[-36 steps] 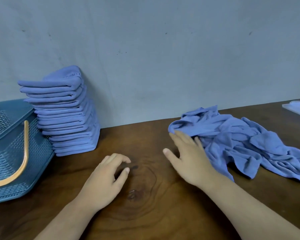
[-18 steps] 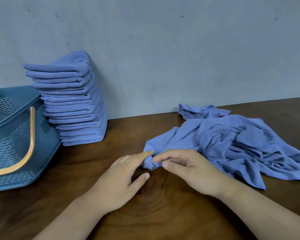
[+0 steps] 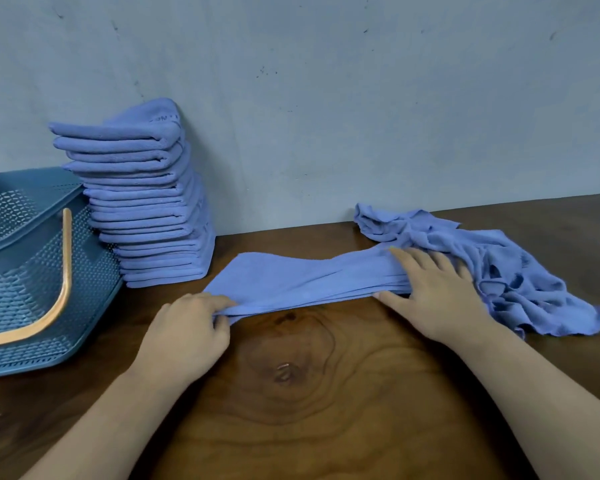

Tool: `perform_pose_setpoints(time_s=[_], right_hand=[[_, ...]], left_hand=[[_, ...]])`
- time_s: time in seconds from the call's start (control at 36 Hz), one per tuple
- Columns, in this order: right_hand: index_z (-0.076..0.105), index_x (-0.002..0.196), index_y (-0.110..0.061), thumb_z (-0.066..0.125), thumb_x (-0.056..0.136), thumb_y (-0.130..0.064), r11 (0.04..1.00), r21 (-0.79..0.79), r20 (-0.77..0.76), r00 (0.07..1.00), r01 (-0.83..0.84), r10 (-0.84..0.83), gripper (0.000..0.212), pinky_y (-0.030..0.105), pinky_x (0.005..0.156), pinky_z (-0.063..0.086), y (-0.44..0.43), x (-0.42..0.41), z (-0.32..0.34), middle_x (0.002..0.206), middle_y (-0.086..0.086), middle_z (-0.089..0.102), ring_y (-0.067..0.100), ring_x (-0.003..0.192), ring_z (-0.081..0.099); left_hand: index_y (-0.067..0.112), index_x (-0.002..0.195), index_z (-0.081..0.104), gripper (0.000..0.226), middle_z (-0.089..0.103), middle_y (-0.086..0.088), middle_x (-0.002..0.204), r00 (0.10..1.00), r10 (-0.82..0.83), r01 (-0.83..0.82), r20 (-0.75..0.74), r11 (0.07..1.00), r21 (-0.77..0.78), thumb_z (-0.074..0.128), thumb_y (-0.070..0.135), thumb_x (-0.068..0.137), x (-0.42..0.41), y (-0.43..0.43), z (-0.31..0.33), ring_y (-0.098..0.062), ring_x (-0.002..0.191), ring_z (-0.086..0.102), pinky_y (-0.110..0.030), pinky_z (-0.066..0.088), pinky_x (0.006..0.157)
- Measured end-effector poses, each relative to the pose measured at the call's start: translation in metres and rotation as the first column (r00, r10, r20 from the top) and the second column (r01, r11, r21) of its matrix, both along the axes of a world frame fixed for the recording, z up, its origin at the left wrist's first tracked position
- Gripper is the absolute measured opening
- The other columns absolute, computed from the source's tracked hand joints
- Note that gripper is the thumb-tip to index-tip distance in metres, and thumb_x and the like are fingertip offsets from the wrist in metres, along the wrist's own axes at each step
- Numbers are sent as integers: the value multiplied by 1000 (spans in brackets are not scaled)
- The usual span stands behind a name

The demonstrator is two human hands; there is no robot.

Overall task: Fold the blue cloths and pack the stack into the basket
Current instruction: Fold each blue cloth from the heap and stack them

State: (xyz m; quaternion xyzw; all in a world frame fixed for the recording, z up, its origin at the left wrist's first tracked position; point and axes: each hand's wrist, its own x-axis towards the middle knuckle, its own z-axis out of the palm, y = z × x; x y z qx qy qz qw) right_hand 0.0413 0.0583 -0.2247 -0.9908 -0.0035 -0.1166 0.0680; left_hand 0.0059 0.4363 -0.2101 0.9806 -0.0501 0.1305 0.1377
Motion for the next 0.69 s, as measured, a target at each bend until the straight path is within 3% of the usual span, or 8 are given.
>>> perform_pose_setpoints(time_s=[0.14, 0.25, 0.33, 0.39, 0.5, 0.58, 0.64, 0.69], right_hand=[[36, 161, -27, 48, 94, -65, 982, -7, 63, 981, 187, -186, 78, 61, 122, 23, -29, 9, -2, 168, 4, 37, 40, 147, 37], [43, 157, -27, 56, 97, -47, 977, 9, 40, 976, 214, -214, 65, 60, 120, 21, -29, 8, 2, 162, 6, 44, 41, 144, 39], [63, 140, -34, 58, 94, -32, 999, 29, 131, 991, 38, -41, 46, 56, 119, 18, -16, 4, 9, 147, -5, 58, 27, 141, 42], [77, 118, -31, 52, 87, -28, 998, -5, 261, 963, -61, 60, 40, 48, 113, 25, -7, 0, 15, 131, -7, 69, 26, 128, 53], [80, 104, -29, 47, 78, -21, 975, 85, 402, 903, -205, 154, 43, 37, 72, 43, 27, -22, 38, 100, -10, 62, 19, 89, 49], [78, 113, -35, 53, 80, -13, 815, 403, 315, 899, -417, 304, 47, 25, 67, 43, 60, -44, 48, 91, -14, 52, 8, 84, 51], [77, 121, -36, 61, 88, 0, 664, 560, 257, 866, -496, 430, 51, 16, 75, 45, 76, -57, 44, 98, -20, 60, 5, 93, 60], [72, 129, -38, 63, 97, 1, 504, 718, 202, 836, -481, 510, 51, 21, 87, 53, 83, -63, 40, 114, -20, 65, 6, 107, 66]], left_hand=[[25, 67, 60, 19, 60, 0, 60, 987, 159, -159, 6, 987, -24, 57, 21, 86, -3, 5, 7, -26, 64, 59, -35, 43, 61], [24, 58, 44, 26, 48, 4, 59, 982, 123, -134, 140, 989, 70, 51, 26, 83, -4, 2, 9, -21, 62, 44, -37, 35, 67], [33, 78, 52, 9, 53, 12, 89, 974, -132, 129, 182, 991, 27, 43, 32, 77, -7, -4, 3, -17, 85, 48, -40, 41, 79], [37, 112, 60, 31, 54, 25, 125, 950, -302, 310, 77, 939, -150, 49, 29, 84, -14, -12, 0, -3, 123, 50, -38, 43, 105], [54, 158, 24, 73, 10, 43, 164, 888, -453, 403, -74, 847, -348, 66, 50, 99, -34, -38, 2, 11, 156, 8, -34, 23, 129], [63, 159, 1, 102, -2, 49, 162, 888, -457, 388, -51, 805, -448, 73, 62, 86, -45, -58, 13, -9, 156, 20, -36, 33, 126], [62, 159, -4, 112, -4, 47, 164, 871, -491, 407, -22, 746, -527, 77, 61, 81, -47, -66, 13, 4, 158, 11, -25, 25, 126], [63, 159, -2, 106, 4, 43, 166, 849, -528, 433, -1, 698, -570, 74, 58, 85, -46, -70, 10, 15, 154, 6, -10, 17, 122]])
